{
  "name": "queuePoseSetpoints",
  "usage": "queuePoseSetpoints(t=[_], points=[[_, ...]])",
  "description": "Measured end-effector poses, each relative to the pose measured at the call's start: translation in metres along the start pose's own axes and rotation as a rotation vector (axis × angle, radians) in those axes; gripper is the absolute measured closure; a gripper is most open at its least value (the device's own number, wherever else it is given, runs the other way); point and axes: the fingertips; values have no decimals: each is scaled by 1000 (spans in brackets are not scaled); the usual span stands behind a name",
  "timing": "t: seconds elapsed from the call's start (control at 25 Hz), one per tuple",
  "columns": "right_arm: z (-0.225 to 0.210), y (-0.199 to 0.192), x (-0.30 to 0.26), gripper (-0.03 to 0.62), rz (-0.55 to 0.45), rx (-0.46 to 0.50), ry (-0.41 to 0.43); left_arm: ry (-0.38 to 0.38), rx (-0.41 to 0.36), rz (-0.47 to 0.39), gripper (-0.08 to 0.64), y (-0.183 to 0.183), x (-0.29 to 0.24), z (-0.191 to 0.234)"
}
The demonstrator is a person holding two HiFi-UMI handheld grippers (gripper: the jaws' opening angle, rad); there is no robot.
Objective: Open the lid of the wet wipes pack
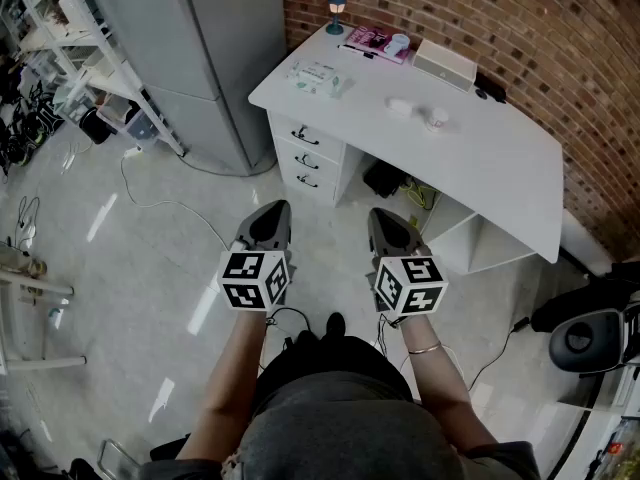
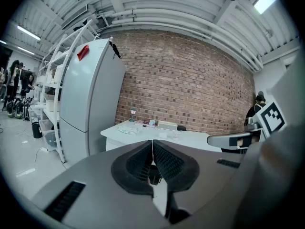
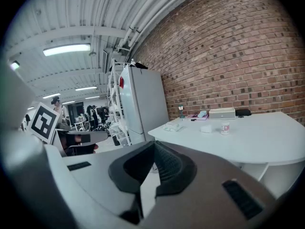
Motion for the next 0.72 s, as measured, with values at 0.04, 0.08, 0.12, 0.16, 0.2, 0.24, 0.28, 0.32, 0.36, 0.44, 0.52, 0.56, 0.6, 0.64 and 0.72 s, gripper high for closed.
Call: queuePoseSetpoints(t=[0.04,0.08,0.12,0.16,0.2,0.24,0.28,0.32,0.36,0.44,0.52,0.56,0.6,0.64,0.72], points=[[-1,1,-1,591,-6,0,4,3,-3,-3,535,0,-2,0],[-2,1,-2,591,-11,-1,8,6,-7,-6,535,-1,-3,1],[-2,1,-2,591,-17,-1,10,8,-12,-7,535,-1,-4,1],[-3,1,-1,589,-23,-1,11,9,-17,-5,534,-2,-4,0],[-4,1,0,589,-28,-2,10,10,-21,-2,534,-3,-4,0],[-6,2,0,588,-32,-4,9,11,-25,2,534,-4,-5,-1],[-8,2,1,588,-35,-7,7,10,-29,5,534,-3,-5,-2],[-10,4,1,588,-37,-10,6,9,-33,6,532,-2,-6,-4],[-12,5,1,587,-38,-13,4,7,-38,6,532,-1,-7,-5],[-18,6,2,586,-41,-18,-3,6,-45,4,531,0,-8,-7],[-22,5,5,586,-43,-23,-12,10,-39,7,529,-2,-10,-9],[-25,4,7,586,-44,-25,-17,13,-33,10,521,-4,-10,-10],[-27,3,8,584,-44,-26,-21,16,-28,13,501,-6,-11,-10],[-29,3,9,584,-44,-25,-24,18,-25,15,487,-7,-12,-11],[-33,3,9,565,-44,-22,-23,21,-23,16,472,-8,-13,-14]])
Point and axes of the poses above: the fingertips, and each gripper's own axes: x backward along the fingers, z to its left, y out of its top, and after that the axes turned 11 degrees about y, right-handed
